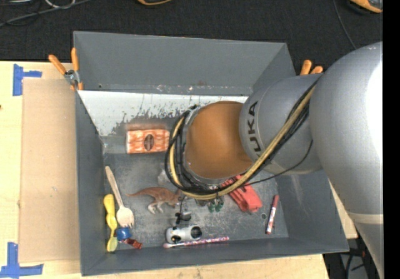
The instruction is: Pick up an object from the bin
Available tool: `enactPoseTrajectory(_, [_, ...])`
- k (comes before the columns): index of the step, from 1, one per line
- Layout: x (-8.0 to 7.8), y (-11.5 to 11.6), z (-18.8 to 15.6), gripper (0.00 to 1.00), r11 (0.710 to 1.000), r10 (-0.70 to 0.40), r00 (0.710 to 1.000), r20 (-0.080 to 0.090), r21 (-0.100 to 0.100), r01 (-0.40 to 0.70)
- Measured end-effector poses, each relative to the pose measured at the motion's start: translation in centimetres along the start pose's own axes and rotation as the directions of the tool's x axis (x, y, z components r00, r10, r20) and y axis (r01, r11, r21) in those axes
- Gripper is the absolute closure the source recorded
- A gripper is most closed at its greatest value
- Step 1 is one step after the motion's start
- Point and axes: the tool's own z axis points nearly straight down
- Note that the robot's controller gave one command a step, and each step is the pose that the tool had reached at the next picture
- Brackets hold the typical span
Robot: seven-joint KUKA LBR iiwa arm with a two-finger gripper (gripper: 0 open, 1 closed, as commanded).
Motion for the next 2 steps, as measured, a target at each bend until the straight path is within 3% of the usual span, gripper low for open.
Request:
enactPoseTrajectory(1, [1.08, 0.59, 0.62, 1.0, 0.826, 0.563, 0.826, -0.018, 0.013, -0.563])
enactPoseTrajectory(2, [1.09, 0.58, 0.62, 1.0, 0.825, 0.564, 0.825, -0.018, 0.013, -0.564])
